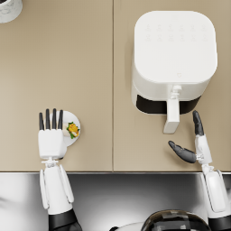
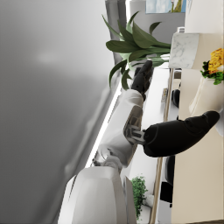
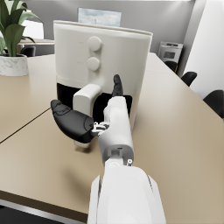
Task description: Pick up the chicken rolls and place it into the air fryer
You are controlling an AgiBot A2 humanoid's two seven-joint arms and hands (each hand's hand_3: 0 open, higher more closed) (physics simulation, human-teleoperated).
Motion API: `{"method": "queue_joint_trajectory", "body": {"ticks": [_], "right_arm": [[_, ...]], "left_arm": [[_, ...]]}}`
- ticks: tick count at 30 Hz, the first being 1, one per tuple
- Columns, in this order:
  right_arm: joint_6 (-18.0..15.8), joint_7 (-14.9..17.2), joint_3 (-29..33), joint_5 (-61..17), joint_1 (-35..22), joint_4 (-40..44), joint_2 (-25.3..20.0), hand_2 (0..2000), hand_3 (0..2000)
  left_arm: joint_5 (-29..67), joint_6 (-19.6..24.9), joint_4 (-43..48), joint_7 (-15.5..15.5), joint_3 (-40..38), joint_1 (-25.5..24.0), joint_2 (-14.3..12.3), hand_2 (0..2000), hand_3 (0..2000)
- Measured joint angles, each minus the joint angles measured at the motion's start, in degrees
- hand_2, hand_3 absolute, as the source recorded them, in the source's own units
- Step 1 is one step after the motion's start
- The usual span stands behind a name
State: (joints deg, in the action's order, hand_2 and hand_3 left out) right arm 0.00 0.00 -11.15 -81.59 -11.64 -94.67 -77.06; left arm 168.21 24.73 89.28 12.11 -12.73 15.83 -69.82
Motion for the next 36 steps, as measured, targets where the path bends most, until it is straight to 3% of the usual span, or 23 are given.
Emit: {"method": "queue_joint_trajectory", "body": {"ticks": [6,14,15,16,20,27,32,36], "right_arm": [[0.0,0.0,0.69,0.0,0.0,0.16,-0.65,0,0],[0.0,0.0,0.16,0.01,-0.8,2.17,-1.79,0,0],[0.0,0.0,0.09,0.01,-0.86,2.69,-1.92,0,0],[0.0,0.0,0.01,0.01,-0.94,3.44,-2.05,0,0],[0.0,0.0,-0.56,0.01,-2.17,8.59,-2.87,0,0],[0.0,0.0,-3.13,0.02,-6.61,22.0,-5.14,0,0],[0.01,-0.14,-4.37,0.0,-8.46,26.98,-6.34,0,0],[2.51,-0.21,-5.4,-0.03,-8.72,27.36,-7.15,0,0]], "left_arm": [[1.51,-0.73,-8.68,0.34,2.43,2.77,-0.21,0,0],[1.69,-5.64,-17.32,1.15,4.39,6.95,-0.21,0,0],[1.71,-6.79,-18.45,1.43,4.62,7.49,-0.19,1361,327],[1.71,-6.27,-19.75,1.61,4.84,7.89,-0.19,2000,653],[1.72,-8.44,-22.61,1.96,5.22,9.4,-0.14,2000,1960],[1.74,-8.27,-11.95,-1.26,5.66,7.1,-0.64,2000,2000],[1.71,-18.83,-1.49,-8.66,6.33,6.76,-0.89,2000,2000],[1.68,-22.34,4.0,-11.22,7.56,6.67,-1.08,2000,2000]]}}
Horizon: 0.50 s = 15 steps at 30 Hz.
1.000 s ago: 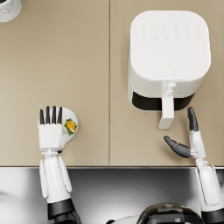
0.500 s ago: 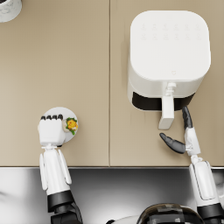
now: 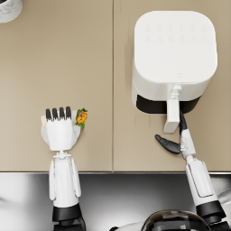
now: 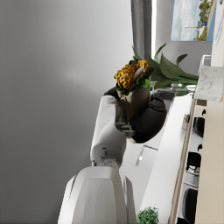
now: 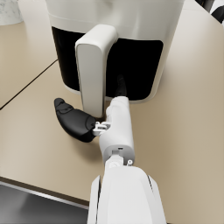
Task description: Pick up the chicken rolls and place it into the air fryer
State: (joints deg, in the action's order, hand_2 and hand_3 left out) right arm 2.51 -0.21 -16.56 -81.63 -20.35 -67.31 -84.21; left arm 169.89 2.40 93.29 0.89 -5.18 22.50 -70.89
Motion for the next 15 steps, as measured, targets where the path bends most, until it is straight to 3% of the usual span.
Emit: {"method": "queue_joint_trajectory", "body": {"ticks": [6,7,8,12,15], "right_arm": [[-2.13,0.4,-0.7,-0.07,-1.13,-0.68,-0.92,0,0],[-2.68,0.43,-0.58,-0.11,-1.28,-0.68,-0.87,1361,327],[-1.1,0.45,-0.73,-0.11,-1.62,-0.59,-1.01,2000,653],[2.1,0.45,-1.36,-0.13,-3.9,-0.65,-1.51,2000,1960],[1.42,0.44,-2.25,-0.19,-4.77,-0.49,-0.7,2000,2000]], "left_arm": [[-0.01,-0.97,3.15,-0.76,1.98,-0.84,-0.41,2000,2000],[-0.02,-1.01,3.29,-0.8,2.27,-1.02,-0.46,2000,2000],[-0.02,-1.05,3.37,-0.82,2.53,-1.18,-0.53,2000,2000],[-0.01,-1.12,3.14,-0.85,3.05,-1.69,-0.79,2000,2000],[-0.01,-1.1,1.97,-0.86,3.56,-2.11,-0.97,2000,2000]]}}
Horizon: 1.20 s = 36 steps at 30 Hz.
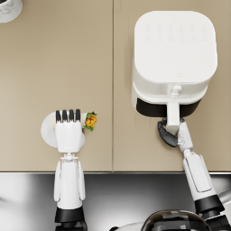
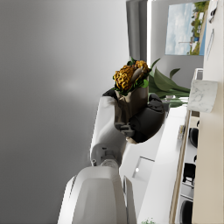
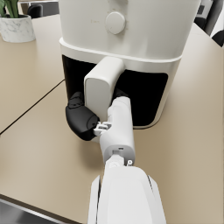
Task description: Pick up the chicken rolls and place it into the air fryer
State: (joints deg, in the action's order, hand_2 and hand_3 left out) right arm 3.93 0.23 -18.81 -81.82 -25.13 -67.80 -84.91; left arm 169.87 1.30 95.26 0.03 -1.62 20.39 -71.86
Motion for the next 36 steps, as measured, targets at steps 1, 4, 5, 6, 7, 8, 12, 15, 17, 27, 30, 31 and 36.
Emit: {"method": "queue_joint_trajectory", "body": {"ticks": [1,4,5,6,7,8,12,15,17,27,30,31,36], "right_arm": [[0.58,0.05,-0.66,-0.03,0.03,-0.42,0.5,2000,2000],[3.4,0.28,-3.45,-0.09,1.91,-4.33,3.12,2000,2000],[3.86,0.33,-4.45,-0.12,2.96,-6.21,4.37,2000,2000],[3.74,0.35,-5.34,-0.14,4.08,-8.16,5.73,2000,2000],[2.84,0.22,-6.06,-0.14,5.16,-10.08,7.2,2000,2000],[1.66,0.02,-6.83,-0.14,6.16,-11.95,8.83,2000,2000],[1.23,-0.3,-11.24,-0.12,8.77,-18.25,15.74,2000,2000],[0.14,-0.62,-16.06,-0.13,9.0,-23.01,23.12,2000,2000],[-1.35,-0.9,-19.66,-0.09,8.3,-26.18,28.51,2000,2000],[-2.63,-1.65,-27.17,0.13,12.84,-38.69,41.92,2000,2000],[-2.16,-1.39,-27.66,0.14,14.43,-40.63,43.39,2000,2000],[-2.0,-1.3,-27.77,0.14,14.8,-41.09,43.73,2000,2000],[-1.64,-0.93,-28.25,0.13,15.73,-42.12,44.6,2000,2000]], "left_arm": [[0.0,0.02,-0.31,-0.01,0.16,-0.17,-0.05,2000,2000],[0.01,0.12,0.39,-0.02,0.87,-0.79,-0.19,2000,2000],[0.01,0.17,0.9,-0.03,1.14,-0.88,-0.25,2000,2000],[0.01,0.25,1.49,-0.04,1.56,-0.86,-0.33,2000,2000],[0.0,0.36,2.04,-0.03,1.99,-0.7,-0.44,2000,2000],[0.0,0.42,2.47,-0.02,2.44,-0.39,-0.58,2000,2000],[-0.01,0.56,3.34,-0.01,4.92,1.47,-1.39,2000,2000],[-0.01,0.59,3.6,0.01,7.23,3.21,-2.27,2000,2000],[-0.01,0.61,3.71,0.02,8.99,4.59,-3.05,2000,2000],[-10.02,0.74,3.8,0.02,18.68,10.91,-8.06,2000,2000],[-14.05,0.75,2.65,0.02,21.59,12.97,-10.02,2000,2000],[-14.71,0.76,2.02,0.02,22.61,13.69,-10.7,2000,2000],[-16.04,0.77,-2.87,0.01,27.22,17.33,-14.19,2000,2000]]}}
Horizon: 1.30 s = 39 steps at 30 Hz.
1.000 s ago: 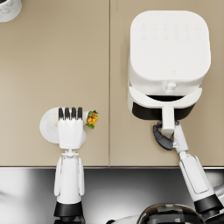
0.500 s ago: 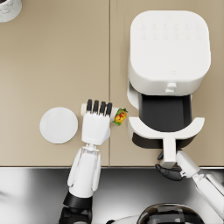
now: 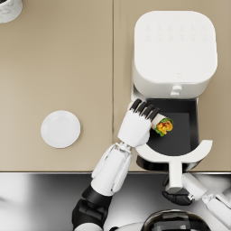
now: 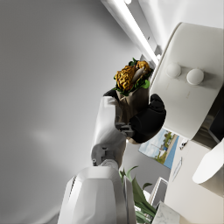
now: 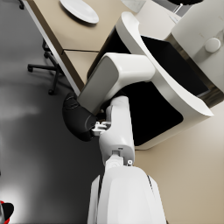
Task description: Pick up the chicken rolls and place it into the air fryer
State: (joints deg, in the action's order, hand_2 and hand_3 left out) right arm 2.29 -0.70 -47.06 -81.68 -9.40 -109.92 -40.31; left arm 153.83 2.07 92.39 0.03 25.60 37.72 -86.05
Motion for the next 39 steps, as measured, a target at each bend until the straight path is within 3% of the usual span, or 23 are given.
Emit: {"method": "queue_joint_trajectory", "body": {"ticks": [4,5,6,10,15,21,27,39], "right_arm": [[-0.02,0.21,-0.06,0.0,0.18,-0.03,0.05,2000,2000],[-0.07,0.25,0.01,0.0,0.15,0.03,-0.03,2000,2000],[-0.17,0.29,0.06,0.0,0.08,0.12,-0.1,2000,2000],[-0.44,0.29,0.16,0.0,-0.14,0.4,-0.29,2000,2000],[-0.64,0.45,0.1,-0.01,-0.63,0.8,-0.53,2000,2000],[-1.22,0.24,-0.01,0.0,-1.98,2.17,-1.26,2000,2000],[-2.09,-0.05,-0.64,-0.02,-5.83,6.2,-3.38,2000,2000],[-7.27,-0.29,-0.65,-0.14,-18.41,23.55,-13.18,2000,2000]], "left_arm": [[-0.22,-0.02,-2.7,-0.01,3.21,1.61,-1.77,2000,2000],[-0.24,-0.01,-3.14,-0.01,4.08,1.74,-2.03,639,1673],[-0.25,-0.58,-3.33,-0.02,4.85,1.79,-2.21,0,1347],[-0.28,-0.39,-3.52,0.0,5.13,0.99,-2.23,0,40],[-0.27,-1.6,-2.27,-0.03,-1.13,-1.99,-0.83,0,0],[-0.28,-1.97,2.01,-0.04,-16.06,-8.01,0.97,0,0],[-0.31,-2.02,8.41,-0.04,-27.56,-13.62,1.13,0,0],[-0.32,-2.04,10.75,-0.04,-33.92,-16.19,1.73,0,0]]}}
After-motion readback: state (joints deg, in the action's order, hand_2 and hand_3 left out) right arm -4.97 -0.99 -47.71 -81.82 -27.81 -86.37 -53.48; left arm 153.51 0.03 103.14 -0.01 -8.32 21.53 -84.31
